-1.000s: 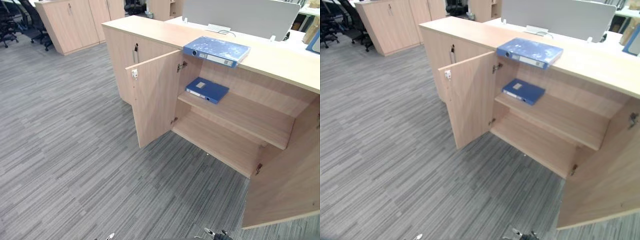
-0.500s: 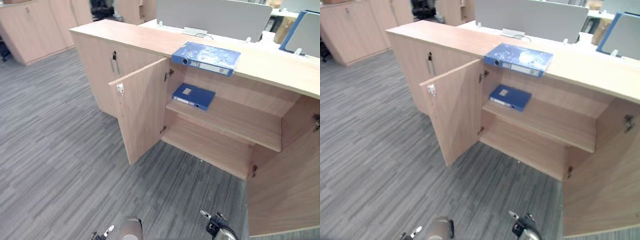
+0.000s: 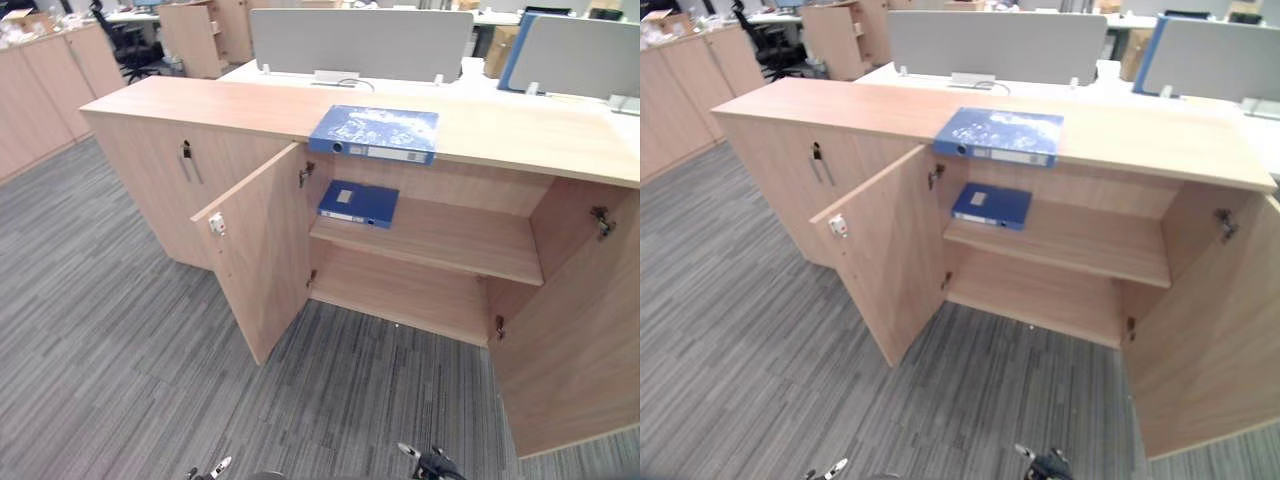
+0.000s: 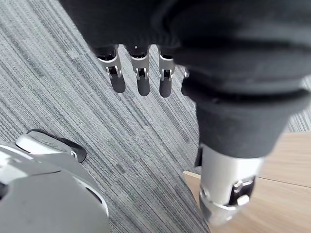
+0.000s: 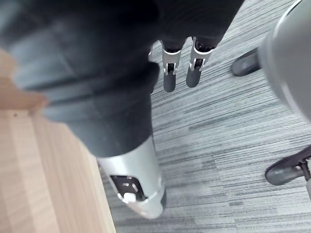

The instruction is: Walk over to the cabinet, pick up the folder, carry it to the office cabinet, place the folder inside the office cabinet, then close the office cabinet door

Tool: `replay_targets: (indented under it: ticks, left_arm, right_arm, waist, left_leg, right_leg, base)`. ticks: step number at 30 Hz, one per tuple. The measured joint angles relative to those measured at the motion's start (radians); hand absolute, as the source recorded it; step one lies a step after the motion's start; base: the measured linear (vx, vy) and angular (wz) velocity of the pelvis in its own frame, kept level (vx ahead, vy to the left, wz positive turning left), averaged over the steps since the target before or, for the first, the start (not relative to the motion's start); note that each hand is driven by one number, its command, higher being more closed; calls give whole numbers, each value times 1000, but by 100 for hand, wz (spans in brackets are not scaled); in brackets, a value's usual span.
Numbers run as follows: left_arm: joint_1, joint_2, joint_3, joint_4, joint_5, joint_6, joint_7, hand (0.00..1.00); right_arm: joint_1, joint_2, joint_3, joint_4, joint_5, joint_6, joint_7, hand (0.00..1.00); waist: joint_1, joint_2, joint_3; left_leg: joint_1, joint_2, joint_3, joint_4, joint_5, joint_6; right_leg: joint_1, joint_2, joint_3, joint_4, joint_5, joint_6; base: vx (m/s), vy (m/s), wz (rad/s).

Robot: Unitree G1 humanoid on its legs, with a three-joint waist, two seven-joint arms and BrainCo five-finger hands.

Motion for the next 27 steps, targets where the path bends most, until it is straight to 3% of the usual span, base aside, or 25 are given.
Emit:
replay_targets:
  ticks: [3, 6, 7, 8, 10, 12, 14, 15, 17, 20, 22, 24, 25, 26, 27]
  left_arm:
    - [9, -17, 13, -8, 3, 1, -2, 0]
    - [27, -18, 28, -12, 9, 3, -6, 0]
    - [36, -19, 33, -12, 18, 6, -6, 0]
    - [39, -19, 33, -12, 19, 6, -6, 0]
    - [39, -19, 34, -11, 20, 7, -6, 0]
    - [29, -19, 35, -9, 20, 8, -6, 0]
    - [24, -13, 40, -4, 21, 8, -6, 0]
    - [20, -3, 46, -3, 23, 6, -5, 0]
    - [18, -15, 51, 5, 35, 12, -6, 0]
    - [14, -24, 66, -8, 41, 12, -6, 0]
    - [15, -26, 74, -20, 41, 12, -6, 0]
    - [15, -37, 94, -46, 40, 14, -6, 0]
    - [20, -48, 107, -63, 37, 14, -4, 0]
    - [24, -50, 107, -67, 36, 14, -4, 0]
    - [27, -47, 106, -72, 32, 14, -3, 0]
  right_arm:
    - [14, -22, -1, -9, -2, 3, 1, 0]
    - [28, -19, 10, -48, -3, -1, 1, 0]
    - [31, -21, 18, -50, -3, -4, 1, 0]
    - [32, -21, 22, -50, -3, -7, 2, 0]
    - [28, -21, 21, -45, -3, -9, 2, 0]
    - [19, -22, 21, -40, -2, -8, 1, 0]
    - [24, -14, 21, -39, -2, -7, 0, 0]
    - [30, -4, 18, -37, 0, -7, 0, 0]
    - [34, -14, 19, -38, 0, -7, -1, 0]
    - [31, -10, 20, -38, -1, -7, -1, 0]
    - [37, -5, 20, -38, 0, -7, -2, 0]
    - [40, -3, 22, -41, 3, -8, -3, 0]
    - [37, -4, 22, -41, 4, -9, -5, 0]
    - [36, -5, 22, -41, 4, -9, -5, 0]
    - [33, -1, 22, -40, 5, -8, -6, 0]
  waist:
    - [-7, 20, 2]
    - [-37, 20, 11]
    - [-49, 19, 11]
    - [-50, 19, 11]
    - [-54, 19, 12]
    - [-54, 27, 34]
    - [-54, 14, 47]
    - [-51, -17, 56]
    - [-48, 1, 45]
    - [-49, 4, 41]
    - [-50, 6, 41]
    - [-52, 8, 36]
    - [-45, 15, 38]
    - [-43, 18, 38]
    - [-38, 19, 39]
  left_leg:
    - [67, -24, 2, -85, 3, 13]
    - [138, -37, 25, -112, 1, 16]
    - [156, -37, 28, -123, -1, 21]
    - [164, -35, 28, -133, 0, 22]
    - [170, -15, 26, -149, 0, 28]
    - [181, 33, 24, -148, -5, 20]
    - [193, 65, 20, -134, -25, -8]
    - [203, 57, 9, -114, -48, -32]
    - [204, 81, -52, -96, -53, -28]
    - [202, 141, -96, -81, -99, -61]
    - [184, 175, -103, 15, -133, -91]
    - [55, 216, -104, 337, -166, -106]
    - [-33, 249, -102, 548, -138, -119]
    - [-66, 264, -99, 633, -132, -126]
    - [-118, 282, -77, 744, -147, -108]
  right_leg:
    - [-141, -32, 33, 276, 4, -8]
    - [-244, -79, 15, 526, 55, -99]
    - [-255, -89, -14, 565, 54, -97]
    - [-256, -89, -36, 566, 44, -96]
    - [-261, -72, -134, 530, -35, -72]
    - [-263, -7, -233, 456, -115, -72]
    - [-274, 37, -282, 362, -111, -79]
    - [-263, 38, -289, 310, -80, -116]
    - [-243, 63, -323, 310, -108, -129]
    - [-212, 116, -366, 310, -171, -136]
    - [-170, 143, -391, 294, -198, -134]
    - [-106, 178, -411, 250, -209, -130]
    - [-68, 204, -409, 223, -208, -133]
    - [-52, 215, -406, 211, -208, -136]
    - [-27, 222, -390, 196, -209, -137]
  base:
    - [-67, 97, -48]
    - [-36, 104, -26]
    - [29, 48, -14]
    - [50, -6, -16]
    - [89, -88, -19]
    - [141, -206, -16]
    - [148, -267, 2]
    - [138, -235, 14]
    - [212, -270, 16]
    - [235, -249, 24]
    - [211, -158, 35]
    - [216, -75, 21]
    - [223, -5, -12]
    - [234, 19, -35]
    - [275, 104, -51]
